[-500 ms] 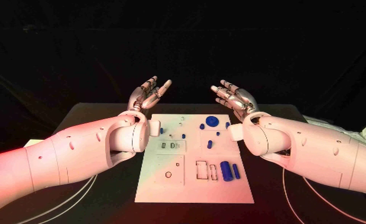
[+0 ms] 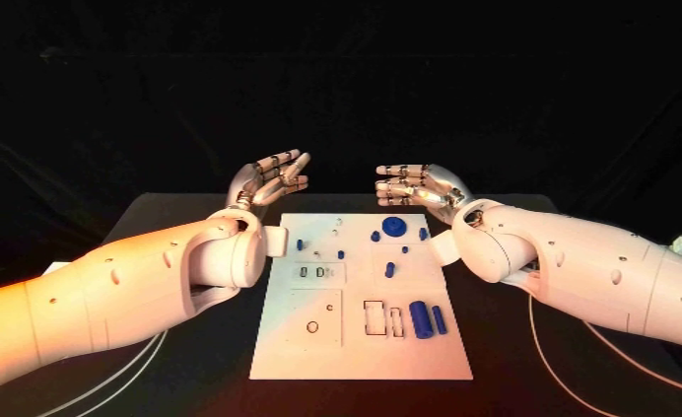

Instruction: Assemble the parts on the task board

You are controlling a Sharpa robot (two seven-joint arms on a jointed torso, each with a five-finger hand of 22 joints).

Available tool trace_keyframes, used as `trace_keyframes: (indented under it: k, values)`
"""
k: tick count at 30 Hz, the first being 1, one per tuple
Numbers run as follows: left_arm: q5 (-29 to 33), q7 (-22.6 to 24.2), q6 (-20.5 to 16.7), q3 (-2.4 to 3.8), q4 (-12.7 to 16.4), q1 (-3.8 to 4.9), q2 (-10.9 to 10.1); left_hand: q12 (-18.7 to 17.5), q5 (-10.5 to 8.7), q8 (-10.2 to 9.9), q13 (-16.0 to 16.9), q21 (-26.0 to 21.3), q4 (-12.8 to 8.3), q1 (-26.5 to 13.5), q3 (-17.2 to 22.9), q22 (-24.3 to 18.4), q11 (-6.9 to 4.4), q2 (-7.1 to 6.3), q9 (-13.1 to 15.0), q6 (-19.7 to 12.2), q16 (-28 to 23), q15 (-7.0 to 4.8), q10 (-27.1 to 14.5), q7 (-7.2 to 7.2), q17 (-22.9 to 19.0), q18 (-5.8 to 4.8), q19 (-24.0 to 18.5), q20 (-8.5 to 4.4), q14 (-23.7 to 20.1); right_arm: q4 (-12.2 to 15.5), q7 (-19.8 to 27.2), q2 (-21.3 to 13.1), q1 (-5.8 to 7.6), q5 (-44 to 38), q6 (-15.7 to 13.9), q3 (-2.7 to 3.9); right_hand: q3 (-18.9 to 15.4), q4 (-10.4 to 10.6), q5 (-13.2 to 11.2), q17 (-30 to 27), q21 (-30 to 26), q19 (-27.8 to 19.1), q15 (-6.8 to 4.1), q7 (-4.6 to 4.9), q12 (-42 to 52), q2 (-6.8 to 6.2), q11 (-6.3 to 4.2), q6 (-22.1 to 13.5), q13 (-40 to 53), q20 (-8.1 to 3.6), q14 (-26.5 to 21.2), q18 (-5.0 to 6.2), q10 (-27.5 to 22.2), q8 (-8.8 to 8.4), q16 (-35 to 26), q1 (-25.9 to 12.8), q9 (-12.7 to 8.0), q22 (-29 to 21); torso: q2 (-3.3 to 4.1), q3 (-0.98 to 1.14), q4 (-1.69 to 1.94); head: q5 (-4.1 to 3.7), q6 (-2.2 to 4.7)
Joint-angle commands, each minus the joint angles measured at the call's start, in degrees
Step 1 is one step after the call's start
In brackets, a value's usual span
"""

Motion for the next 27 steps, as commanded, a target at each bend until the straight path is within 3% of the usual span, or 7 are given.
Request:
trace_keyframes:
  k: [1,4,7,12,17,24,27]
  values:
    - [2.36,3.33,3.97,0.08,1.27,0.11,-1.37,1.07,0.14,0.72,0.38,1.47,-0.39,0.45,-0.65,0.24,-1.06,0.71,0.26,5.59,0.75,-1.23,8.40,4.89,0.08,1.70,4.80,-0.14,4.27,-0.20,1.08,-0.95,0.53,-14.66,-7.69,0.19,3.83,-3.29,0.08,0.34,2.13,9.76,-2.20,2.86,-0.15,-0.72,-1.88,15.90,0.24,-0.55,14.51,2.69,14.34,0.52,0.47,2.49,0.34,0.00,1.36,-0.03,0.44,-0.69,0.76]
    - [2.72,3.13,4.70,0.10,2.84,0.27,-2.58,2.11,0.04,1.92,0.51,2.82,-1.12,1.15,-1.10,0.37,-2.19,0.98,0.70,13.30,1.59,-2.57,13.98,4.27,0.35,2.15,9.47,-1.06,8.94,0.16,0.47,-1.64,0.96,-18.63,-7.97,0.28,5.76,-3.83,-0.25,0.37,2.46,11.46,-2.78,2.60,-0.97,-1.24,-2.36,17.69,0.25,-1.12,16.81,2.73,16.34,-0.02,0.09,2.17,0.36,-0.03,2.20,-0.13,0.69,-1.22,1.27]
    - [2.62,2.89,5.12,0.12,4.19,0.42,-3.59,2.76,-0.04,2.44,0.65,4.05,-2.54,2.50,-1.79,0.51,-3.18,0.53,0.68,16.26,2.34,-3.85,17.71,3.66,1.10,2.16,13.76,-2.30,13.18,0.26,-0.39,-2.13,1.38,-23.13,-8.03,0.40,7.61,-4.14,-0.43,0.45,3.06,13.42,-3.56,2.15,-1.21,-1.87,-3.16,19.70,0.28,-1.93,19.39,2.75,18.89,-0.13,0.09,1.71,0.48,0.05,2.89,-0.17,0.87,-1.54,1.60]
    - [1.68,2.45,5.93,0.16,6.11,0.58,-4.96,3.51,-0.10,2.55,0.98,6.43,-5.30,5.27,-2.52,1.16,-4.68,-0.15,0.51,18.72,3.31,-5.69,22.03,2.53,2.93,2.13,20.07,-4.30,18.49,0.02,-2.54,-2.63,2.00,-32.15,-7.93,0.72,9.52,-4.43,-0.72,0.75,4.51,16.72,-4.91,1.44,-1.30,-3.02,-4.25,22.17,0.38,-3.40,23.51,2.76,22.54,-0.21,0.70,1.29,0.64,0.42,3.78,-0.19,1.17,-2.08,1.95]
    - [0.82,1.71,6.82,0.43,8.95,0.80,-6.67,3.17,-0.10,2.35,0.97,7.16,-6.99,6.57,-3.26,1.25,-5.28,-0.21,0.41,20.22,3.07,-6.44,23.93,2.00,4.40,2.08,22.47,-5.17,20.63,0.06,-7.79,-3.08,2.80,-46.10,-5.94,1.22,9.48,-4.69,-1.28,1.63,7.59,21.50,-6.67,0.73,-1.39,-4.50,-5.21,23.49,0.48,-5.54,28.69,2.73,24.85,-0.52,2.27,1.52,0.71,1.64,5.24,-0.43,1.55,-2.70,2.35]
    - [0.50,0.77,8.06,0.86,12.91,0.91,-8.26,2.99,-0.08,2.27,1.13,8.91,-7.90,6.91,-3.98,1.97,-6.03,0.26,0.44,21.70,4.05,-7.49,26.08,1.51,6.58,2.04,25.41,-6.30,23.88,1.42,-16.76,-3.68,3.87,-64.82,-1.82,1.63,7.16,-4.21,-3.21,4.86,13.56,27.78,-10.02,-0.92,-1.11,-6.24,-7.28,25.58,0.75,-9.07,39.34,2.66,28.58,-0.54,7.30,2.35,0.84,4.56,7.14,-0.68,2.61,-3.89,2.64]
    - [0.48,0.44,8.53,0.99,14.92,1.10,-8.92,2.87,-0.09,2.18,1.12,9.02,-7.90,6.82,-4.08,2.02,-6.02,0.33,0.42,21.70,4.08,-7.52,26.10,1.54,6.78,2.02,25.54,-6.36,24.02,2.04,-19.95,-3.81,4.49,-70.63,0.12,1.72,6.38,-3.54,-3.72,6.55,17.14,30.92,-10.84,-1.50,-1.54,-6.84,-7.81,26.02,0.60,-10.74,42.09,2.57,29.05,-0.85,8.88,2.46,0.74,6.43,8.11,-0.81,3.06,-4.38,2.88]
